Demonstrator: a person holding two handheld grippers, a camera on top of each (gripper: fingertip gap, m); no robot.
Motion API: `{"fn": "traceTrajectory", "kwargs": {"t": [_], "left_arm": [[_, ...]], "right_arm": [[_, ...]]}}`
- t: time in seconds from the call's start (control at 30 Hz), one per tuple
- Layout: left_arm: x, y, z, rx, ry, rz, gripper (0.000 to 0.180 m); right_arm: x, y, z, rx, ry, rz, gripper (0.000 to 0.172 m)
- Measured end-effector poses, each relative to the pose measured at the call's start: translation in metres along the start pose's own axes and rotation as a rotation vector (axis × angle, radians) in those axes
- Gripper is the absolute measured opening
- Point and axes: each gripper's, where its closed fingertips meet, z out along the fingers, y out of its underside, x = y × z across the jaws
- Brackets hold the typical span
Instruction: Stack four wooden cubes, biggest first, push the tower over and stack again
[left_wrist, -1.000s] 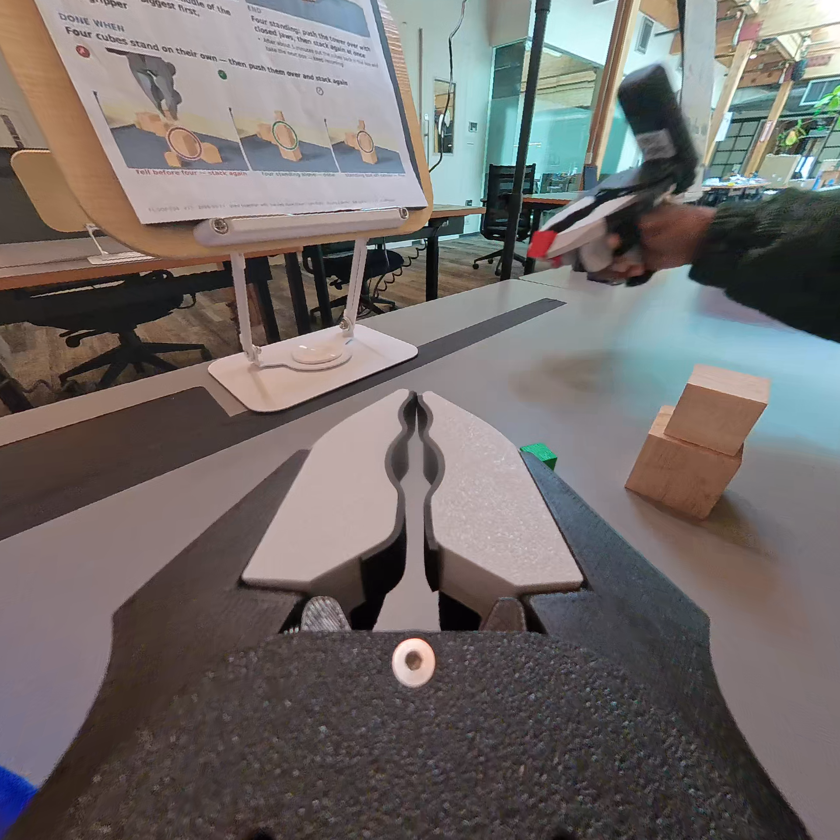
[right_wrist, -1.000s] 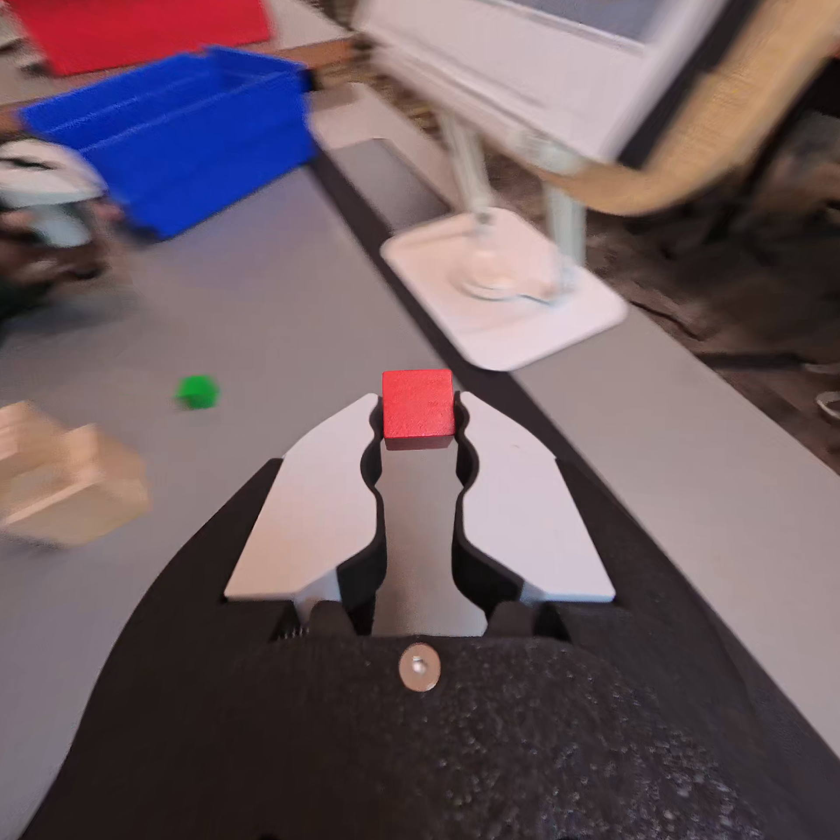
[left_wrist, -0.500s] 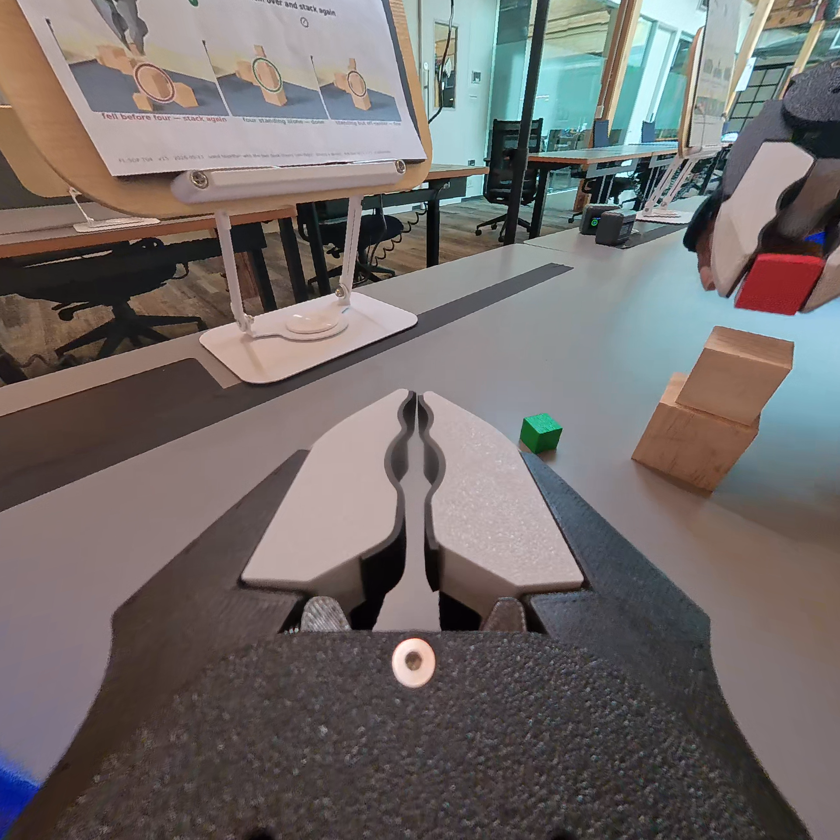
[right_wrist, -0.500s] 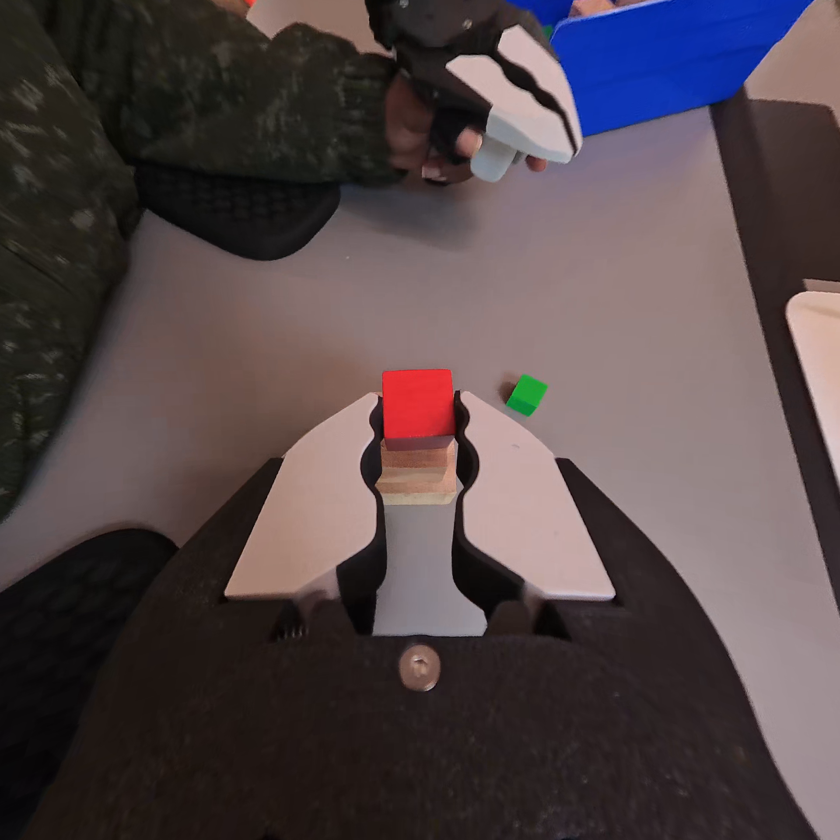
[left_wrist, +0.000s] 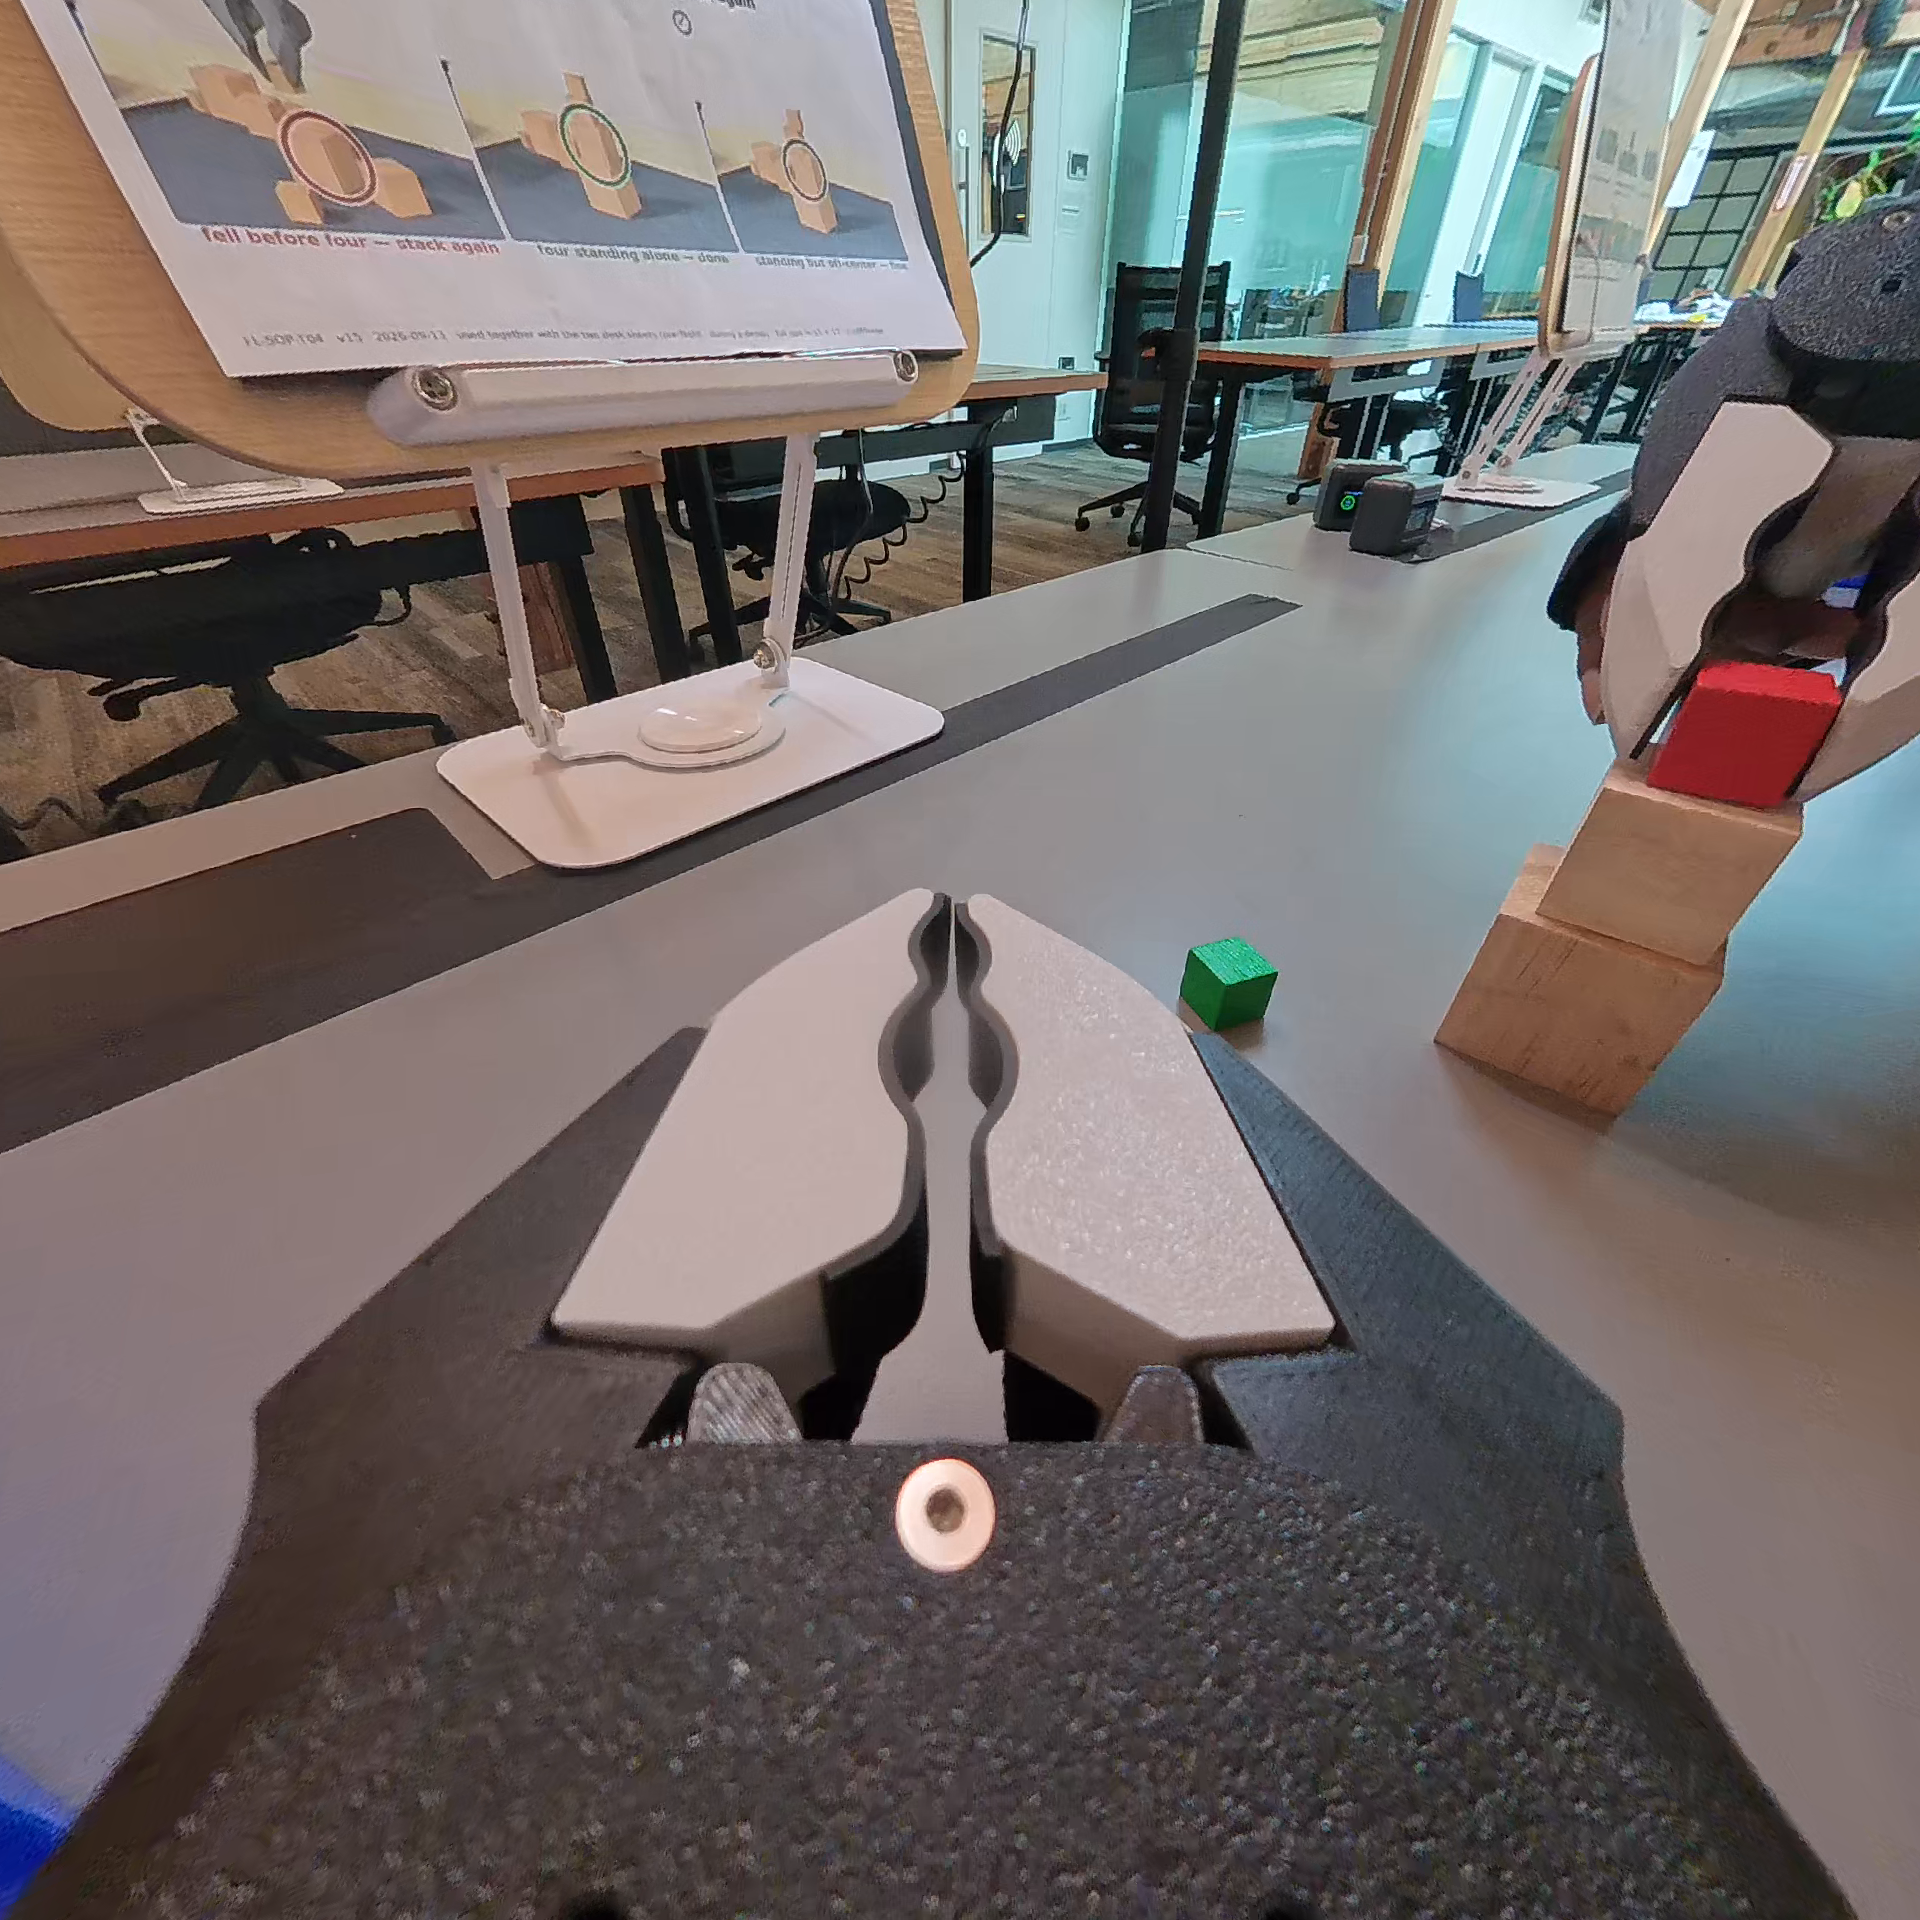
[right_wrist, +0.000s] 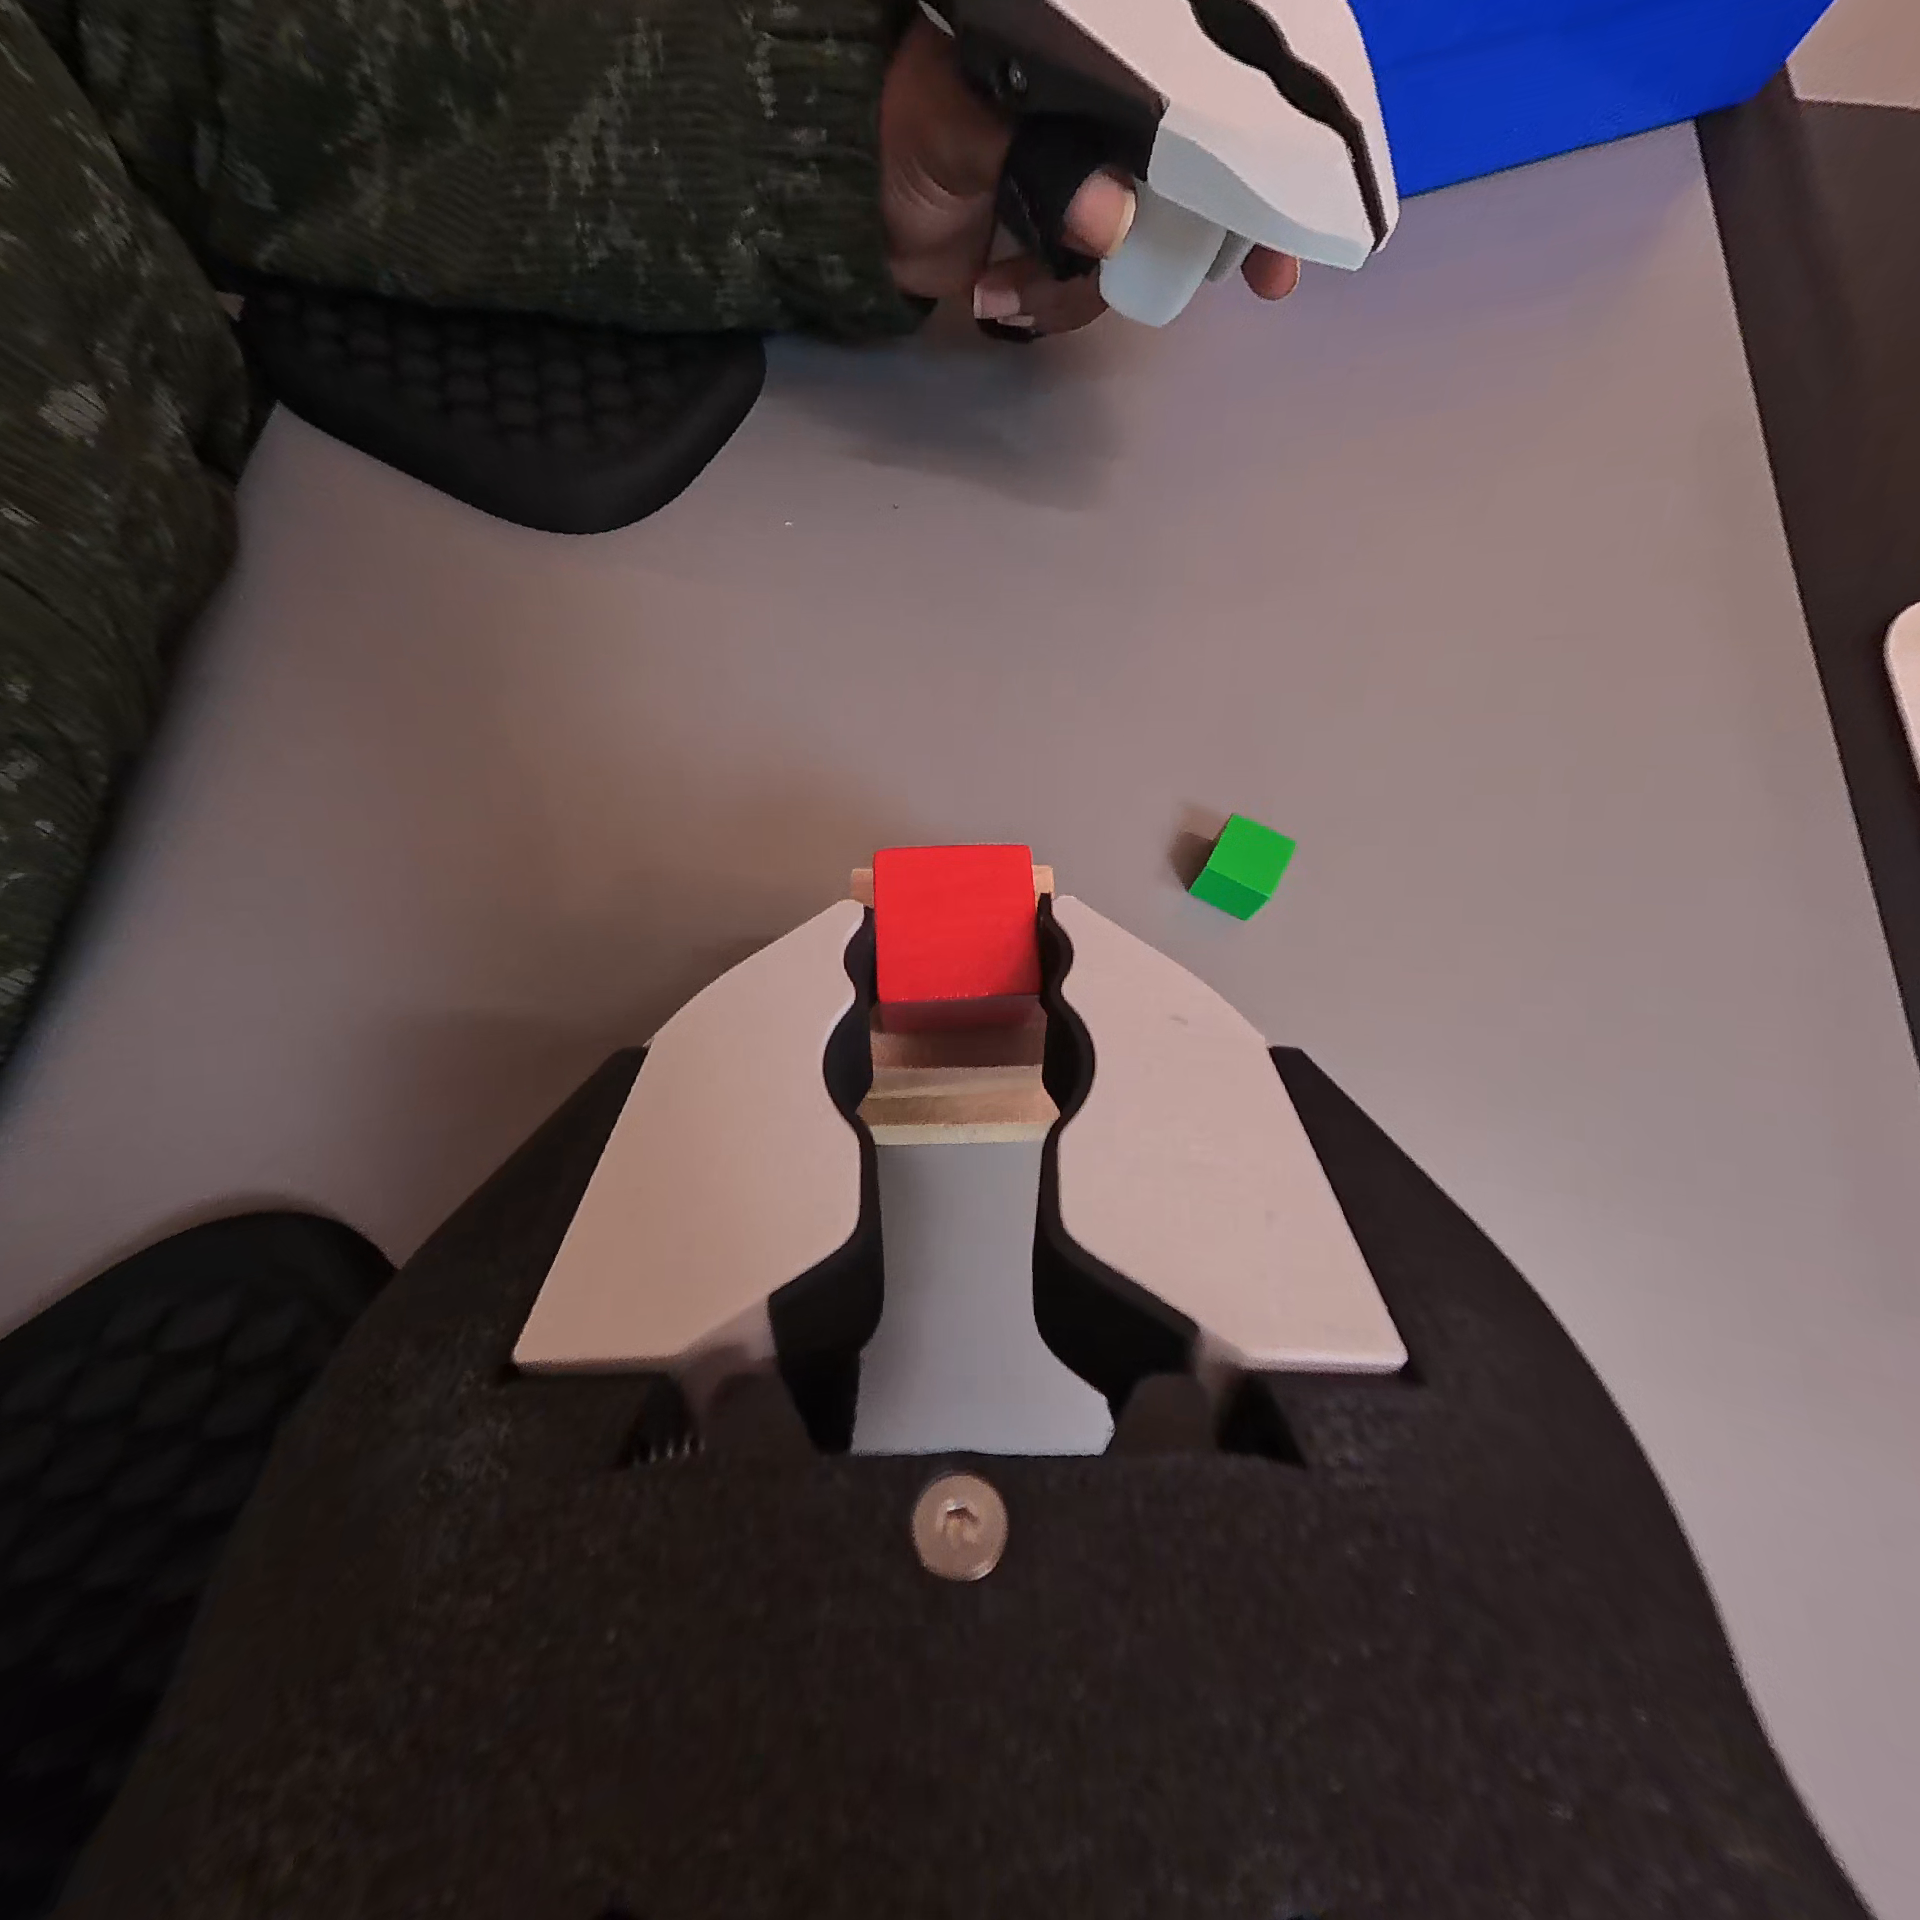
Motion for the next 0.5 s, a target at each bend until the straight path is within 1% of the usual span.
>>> {"fn": "traceTrajectory", "kwargs": {"t": [0.5], "left_arm": [[0.0010,0.0036,0.0016,-0.014,0.006,0.000,0.001]], "right_arm": [[-0.0013,0.0010,0.0009,0.004,0.060,-0.036,0.029]]}}
